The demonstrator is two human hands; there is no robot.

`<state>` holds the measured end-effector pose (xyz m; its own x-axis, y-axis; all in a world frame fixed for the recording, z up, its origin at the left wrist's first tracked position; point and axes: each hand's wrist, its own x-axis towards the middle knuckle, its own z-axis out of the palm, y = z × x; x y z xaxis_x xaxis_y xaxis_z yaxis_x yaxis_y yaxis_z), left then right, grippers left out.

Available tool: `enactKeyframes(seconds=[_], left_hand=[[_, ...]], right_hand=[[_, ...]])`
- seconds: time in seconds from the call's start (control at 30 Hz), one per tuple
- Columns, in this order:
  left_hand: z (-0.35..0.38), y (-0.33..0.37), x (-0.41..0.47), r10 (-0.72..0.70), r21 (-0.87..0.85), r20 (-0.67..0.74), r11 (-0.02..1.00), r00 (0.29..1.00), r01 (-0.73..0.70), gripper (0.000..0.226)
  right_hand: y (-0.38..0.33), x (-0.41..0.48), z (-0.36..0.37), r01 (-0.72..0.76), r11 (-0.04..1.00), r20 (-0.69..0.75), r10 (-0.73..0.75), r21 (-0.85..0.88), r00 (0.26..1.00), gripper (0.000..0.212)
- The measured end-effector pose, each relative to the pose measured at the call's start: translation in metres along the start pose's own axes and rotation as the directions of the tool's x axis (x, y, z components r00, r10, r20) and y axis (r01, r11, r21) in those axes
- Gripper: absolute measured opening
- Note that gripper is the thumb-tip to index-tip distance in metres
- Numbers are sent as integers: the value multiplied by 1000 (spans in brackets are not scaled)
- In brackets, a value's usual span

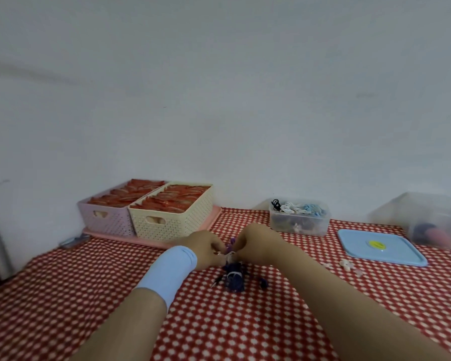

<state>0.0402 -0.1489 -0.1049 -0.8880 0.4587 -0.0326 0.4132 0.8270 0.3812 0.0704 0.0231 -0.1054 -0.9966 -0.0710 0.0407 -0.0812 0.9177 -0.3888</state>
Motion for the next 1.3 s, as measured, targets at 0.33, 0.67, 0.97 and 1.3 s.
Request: enactKeyframes(seconds=[0.33, 0.67, 0.97, 1.3], left_hand=[[-13, 15, 2, 44, -331, -260, 935, 965, -132, 12], [-17, 45, 1, 7, -614, -134, 784, 991, -89, 23], [42, 118, 24, 50, -613, 100, 790, 994, 22, 40], [86, 141, 45, 32, -267, -46, 963, 998, -43, 20]], right_hand=[[13, -9, -24, 52, 795, -103, 12, 604, 995, 10], [28, -32, -45, 30, 669, -79, 43, 742, 996, 18], [101, -68, -60, -63, 833, -195, 201, 550, 960, 13], [163, -89, -68, -182, 910, -240, 283, 372, 929, 12]])
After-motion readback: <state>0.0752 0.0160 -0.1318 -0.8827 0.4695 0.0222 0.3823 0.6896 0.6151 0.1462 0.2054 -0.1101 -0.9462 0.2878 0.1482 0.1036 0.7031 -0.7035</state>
